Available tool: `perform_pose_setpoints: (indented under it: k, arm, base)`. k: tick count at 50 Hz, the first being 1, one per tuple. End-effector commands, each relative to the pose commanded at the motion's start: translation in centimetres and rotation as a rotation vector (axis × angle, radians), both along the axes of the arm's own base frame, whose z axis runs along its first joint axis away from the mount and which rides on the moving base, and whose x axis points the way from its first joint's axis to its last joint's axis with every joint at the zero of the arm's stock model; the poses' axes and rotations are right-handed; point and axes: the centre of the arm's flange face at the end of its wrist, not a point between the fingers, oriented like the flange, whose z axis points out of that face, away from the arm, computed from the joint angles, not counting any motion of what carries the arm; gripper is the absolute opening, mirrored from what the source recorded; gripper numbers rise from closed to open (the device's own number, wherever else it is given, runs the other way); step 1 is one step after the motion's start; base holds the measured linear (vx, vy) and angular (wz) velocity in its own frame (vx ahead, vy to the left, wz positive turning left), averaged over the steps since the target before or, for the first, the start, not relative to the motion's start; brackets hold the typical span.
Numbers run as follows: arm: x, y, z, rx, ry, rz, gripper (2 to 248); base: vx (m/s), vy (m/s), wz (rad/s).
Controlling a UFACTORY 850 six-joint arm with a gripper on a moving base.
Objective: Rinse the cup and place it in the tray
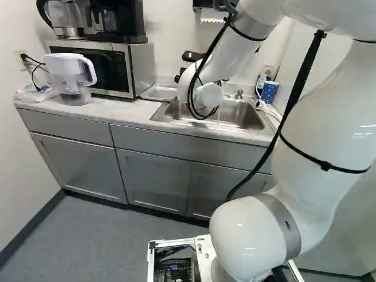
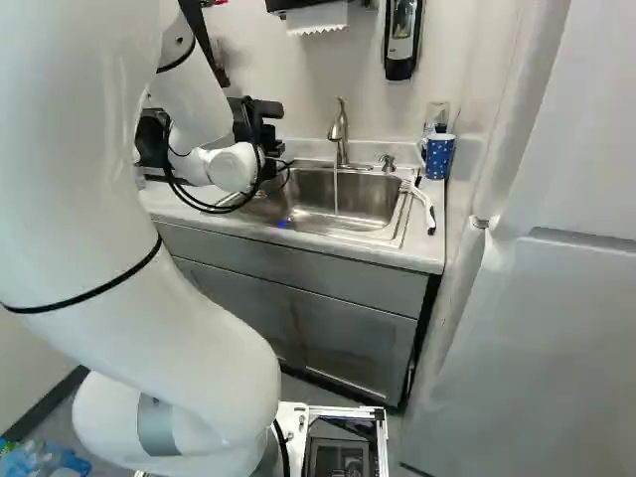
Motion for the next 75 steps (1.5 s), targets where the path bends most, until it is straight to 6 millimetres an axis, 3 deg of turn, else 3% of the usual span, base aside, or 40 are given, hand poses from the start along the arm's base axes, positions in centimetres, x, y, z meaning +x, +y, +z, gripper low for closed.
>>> perform_pose_setpoints:
  k: [75]
  arm:
    - [0.00, 0.00, 0.00, 0.779, 0.111, -0.059, 126]
  base:
    - [0.000, 0.000, 0.000]
